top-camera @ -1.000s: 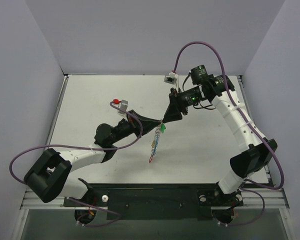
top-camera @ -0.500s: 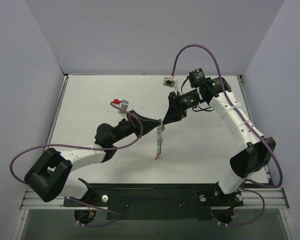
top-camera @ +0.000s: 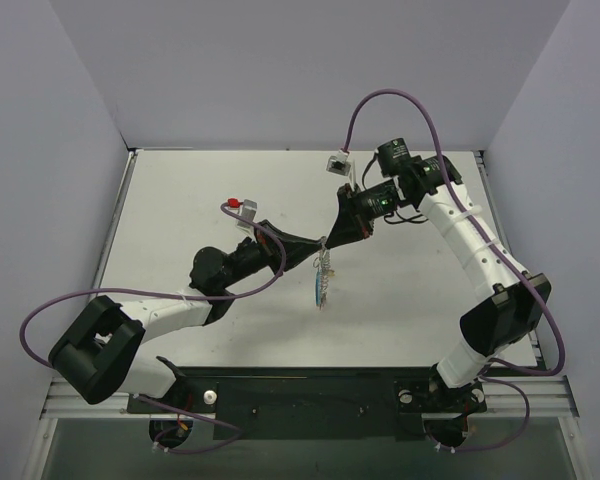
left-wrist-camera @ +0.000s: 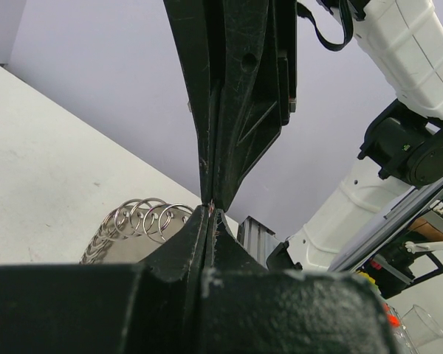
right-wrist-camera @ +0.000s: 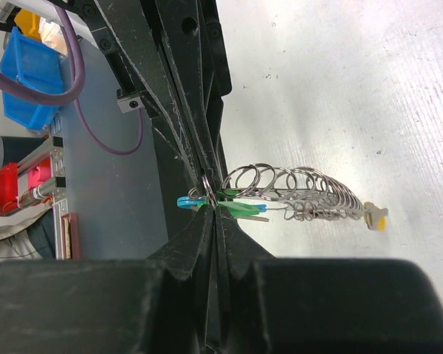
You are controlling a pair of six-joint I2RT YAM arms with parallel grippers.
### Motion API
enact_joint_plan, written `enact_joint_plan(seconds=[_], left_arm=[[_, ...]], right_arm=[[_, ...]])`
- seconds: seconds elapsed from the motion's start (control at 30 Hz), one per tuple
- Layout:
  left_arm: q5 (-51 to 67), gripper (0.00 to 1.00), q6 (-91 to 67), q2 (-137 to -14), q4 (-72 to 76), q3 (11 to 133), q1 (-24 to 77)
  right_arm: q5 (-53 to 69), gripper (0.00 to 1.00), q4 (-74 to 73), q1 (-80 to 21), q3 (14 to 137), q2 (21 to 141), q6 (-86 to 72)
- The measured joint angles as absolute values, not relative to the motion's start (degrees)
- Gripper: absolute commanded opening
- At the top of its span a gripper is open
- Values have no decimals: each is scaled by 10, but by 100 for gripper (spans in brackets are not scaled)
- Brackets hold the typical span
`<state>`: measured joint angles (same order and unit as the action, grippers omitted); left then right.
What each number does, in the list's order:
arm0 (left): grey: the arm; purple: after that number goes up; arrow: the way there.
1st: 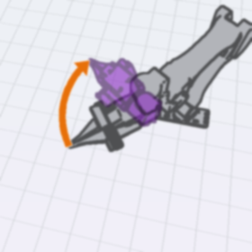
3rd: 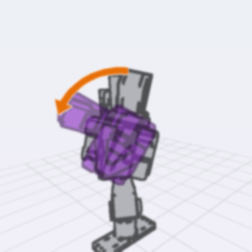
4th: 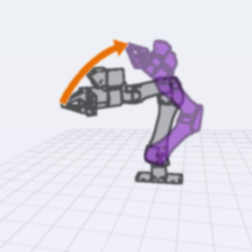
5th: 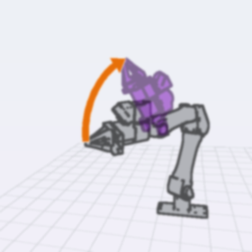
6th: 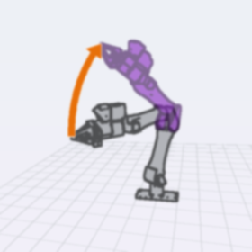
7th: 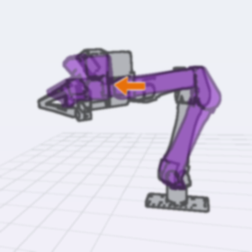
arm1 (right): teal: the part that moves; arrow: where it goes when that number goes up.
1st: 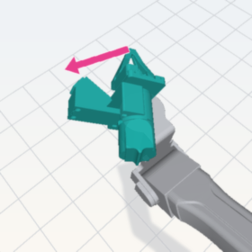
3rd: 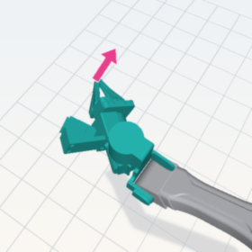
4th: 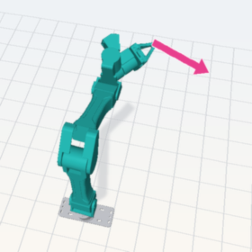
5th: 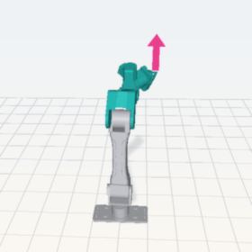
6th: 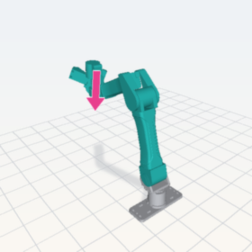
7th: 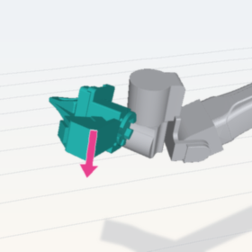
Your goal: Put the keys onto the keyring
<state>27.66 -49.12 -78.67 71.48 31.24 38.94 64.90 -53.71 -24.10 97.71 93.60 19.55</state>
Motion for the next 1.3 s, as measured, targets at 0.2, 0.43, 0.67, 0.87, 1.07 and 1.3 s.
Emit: enact_joint_plan(seconds=[0.2, 0.43, 0.67, 0.87, 1.07, 1.3], left_arm=[[273, 0, -491, -785, 713, 310, 386], [272, 0, -491, -779, 710, 310, 382], [272, 0, -491, -778, 710, 310, 379], [273, 0, -489, -778, 709, 310, 377], [281, 0, -483, -778, 704, 318, 373], [296, 0, -473, -778, 700, 343, 370]], right_arm=[[648, 0, -532, -241, 960, 936, 195], [647, 0, -524, -241, 944, 936, 190], [648, 0, -510, -241, 941, 936, 165], [652, 0, -490, -241, 930, 938, 126], [671, 0, -477, -244, 930, 955, 92], [694, 0, -465, -245, 930, 962, 60]])
